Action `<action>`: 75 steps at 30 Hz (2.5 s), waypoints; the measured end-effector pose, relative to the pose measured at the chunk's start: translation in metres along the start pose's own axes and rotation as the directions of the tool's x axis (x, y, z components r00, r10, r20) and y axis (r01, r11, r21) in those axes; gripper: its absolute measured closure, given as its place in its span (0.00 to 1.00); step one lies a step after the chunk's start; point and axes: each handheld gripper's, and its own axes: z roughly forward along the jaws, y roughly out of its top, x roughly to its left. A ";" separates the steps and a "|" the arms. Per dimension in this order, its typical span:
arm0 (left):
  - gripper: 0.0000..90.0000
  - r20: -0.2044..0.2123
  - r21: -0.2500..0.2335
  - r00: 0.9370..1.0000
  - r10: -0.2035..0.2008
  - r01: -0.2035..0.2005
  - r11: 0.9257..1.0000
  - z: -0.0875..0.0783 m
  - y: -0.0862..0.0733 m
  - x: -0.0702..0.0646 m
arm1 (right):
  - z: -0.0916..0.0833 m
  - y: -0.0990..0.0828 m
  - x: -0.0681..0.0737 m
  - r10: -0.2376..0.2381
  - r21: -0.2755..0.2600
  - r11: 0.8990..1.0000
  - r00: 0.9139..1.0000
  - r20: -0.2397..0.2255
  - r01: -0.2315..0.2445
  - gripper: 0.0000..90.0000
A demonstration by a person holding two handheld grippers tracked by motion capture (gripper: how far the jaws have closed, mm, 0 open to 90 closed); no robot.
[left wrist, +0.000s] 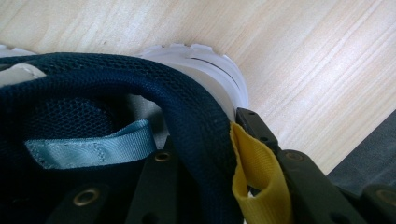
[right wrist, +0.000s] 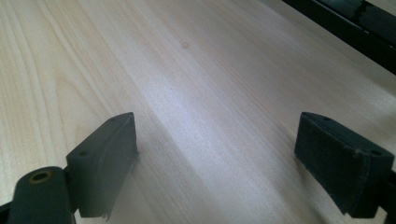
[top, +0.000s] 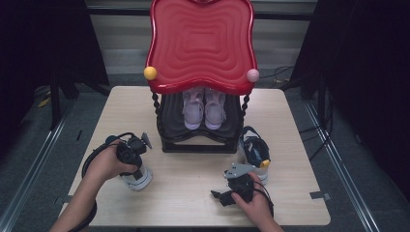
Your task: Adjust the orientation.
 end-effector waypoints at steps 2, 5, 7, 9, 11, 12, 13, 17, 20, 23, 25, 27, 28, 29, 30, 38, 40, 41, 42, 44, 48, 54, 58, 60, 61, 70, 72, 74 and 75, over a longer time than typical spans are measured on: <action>0.80 -0.004 -0.001 1.000 0.002 -0.002 1.000 0.000 0.000 -0.001 | 0.000 0.000 0.000 0.000 0.000 1.000 1.000 0.000 0.000 0.14; 0.80 -0.005 0.003 1.000 0.002 -0.002 1.000 0.000 0.000 -0.002 | 0.000 0.000 0.000 0.000 0.000 1.000 1.000 0.000 0.000 0.14; 0.80 -0.011 0.001 1.000 0.007 -0.007 1.000 0.001 0.000 -0.002 | 0.000 0.000 0.000 0.000 0.000 1.000 1.000 0.000 0.000 0.14; 0.81 -0.016 0.007 1.000 0.013 -0.012 1.000 0.000 0.000 -0.003 | 0.000 0.000 0.000 0.000 0.000 1.000 1.000 0.000 0.000 0.14; 0.81 -0.026 0.034 0.999 0.039 -0.038 0.999 -0.001 0.001 -0.003 | 0.000 0.000 0.000 0.000 0.000 1.000 1.000 0.000 0.000 0.14; 0.81 -0.027 0.034 0.999 0.038 -0.037 0.999 -0.001 0.001 -0.003 | 0.000 0.000 0.000 0.000 0.000 1.000 1.000 0.000 0.000 0.14; 0.81 -0.028 0.032 0.999 0.041 -0.040 0.999 -0.001 0.001 -0.003 | 0.000 0.000 0.000 0.000 0.000 1.000 1.000 0.000 0.000 0.14; 0.81 -0.025 0.026 0.999 0.046 -0.046 0.999 -0.004 0.001 -0.005 | 0.000 0.000 0.000 0.000 0.000 1.000 1.000 0.000 0.000 0.14; 0.80 -0.027 0.038 0.998 0.049 -0.048 0.998 -0.010 0.000 -0.006 | 0.000 0.000 0.000 -0.001 0.000 1.000 1.000 0.000 0.001 0.14; 0.81 -0.029 0.039 0.998 0.049 -0.048 0.998 -0.016 0.000 -0.007 | 0.000 0.000 0.000 -0.001 0.000 1.000 1.000 0.000 0.001 0.14; 0.81 -0.028 0.044 0.998 0.059 -0.058 0.997 -0.022 0.000 -0.008 | 0.000 0.000 0.000 -0.001 0.000 1.000 1.000 -0.001 0.001 0.14; 0.81 -0.024 0.041 0.997 0.068 -0.067 0.997 -0.032 -0.001 -0.010 | 0.000 0.000 0.000 0.003 0.000 1.000 1.000 -0.001 -0.003 0.14; 0.81 -0.024 0.041 0.997 0.068 -0.067 0.997 -0.032 -0.001 -0.010 | 0.000 0.000 0.000 0.003 0.000 1.000 1.000 -0.001 -0.003 0.14; 0.80 -0.034 0.038 0.996 0.077 -0.076 0.996 -0.038 -0.002 -0.010 | 0.000 0.000 0.000 0.002 -0.001 1.000 1.000 0.000 -0.002 0.14; 0.81 -0.030 0.043 0.997 0.078 -0.077 0.996 -0.042 -0.002 -0.011 | 0.000 0.000 0.000 -0.001 -0.003 1.000 1.000 0.001 0.001 0.14; 0.81 -0.041 0.033 0.994 0.099 -0.097 0.995 -0.078 -0.004 -0.019 | 0.000 0.000 0.000 -0.001 -0.003 1.000 1.000 0.000 0.001 0.14; 0.81 -0.045 0.036 0.993 0.110 -0.108 0.993 -0.084 -0.003 -0.020 | 0.000 0.000 0.000 -0.001 -0.003 1.000 1.000 0.000 0.001 0.14; 0.81 -0.056 0.032 0.991 0.123 -0.122 0.992 -0.097 -0.004 -0.023 | 0.000 0.000 0.000 -0.001 -0.003 1.000 1.000 0.000 0.001 0.14; 0.81 -0.056 0.032 0.991 0.123 -0.122 0.992 -0.097 -0.004 -0.023 | 0.000 0.000 0.000 -0.001 -0.003 1.000 1.000 0.000 0.001 0.14; 0.81 -0.064 0.023 0.990 0.127 -0.125 0.992 -0.112 -0.004 -0.029 | 0.000 0.000 0.000 -0.002 -0.001 1.000 1.000 0.000 0.002 0.14; 0.81 -0.062 0.028 0.988 0.140 -0.138 0.990 -0.126 -0.005 -0.034 | 0.000 0.000 0.000 -0.002 -0.001 1.000 1.000 0.000 0.002 0.14; 0.81 -0.080 0.018 0.985 0.156 -0.155 0.988 -0.160 -0.006 -0.043 | 0.000 0.000 0.000 -0.002 -0.001 1.000 1.000 0.000 0.002 0.14; 0.80 -0.099 0.011 0.980 0.173 -0.173 0.985 -0.181 -0.006 -0.050 | 0.000 0.000 0.000 -0.001 0.000 1.000 1.000 -0.001 0.001 0.14; 0.80 -0.106 0.007 0.978 0.180 -0.180 0.984 -0.186 -0.006 -0.052 | 0.000 0.000 0.000 -0.001 0.002 1.000 1.000 -0.001 0.001 0.14; 0.80 -0.124 0.002 0.973 0.194 -0.195 0.981 -0.197 -0.006 -0.055 | 0.000 0.000 0.000 -0.001 0.002 1.000 1.000 -0.001 0.001 0.14; 0.80 -0.178 -0.020 0.956 0.234 -0.241 0.970 -0.242 -0.001 -0.074 | 0.000 0.000 0.000 -0.002 0.002 1.000 1.000 -0.001 0.002 0.14; 0.80 -0.184 -0.019 0.951 0.246 -0.254 0.967 -0.249 0.000 -0.078 | 0.000 0.000 0.000 -0.002 0.002 1.000 1.000 -0.001 0.002 0.14; 0.80 -0.186 -0.024 0.949 0.256 -0.265 0.964 -0.257 0.001 -0.081 | 0.000 0.000 0.000 -0.002 0.002 1.000 1.000 -0.001 0.002 0.14; 0.80 -0.194 -0.027 0.946 0.259 -0.270 0.963 -0.260 0.002 -0.083 | 0.000 0.000 0.000 -0.001 0.000 1.000 1.000 -0.001 0.001 0.14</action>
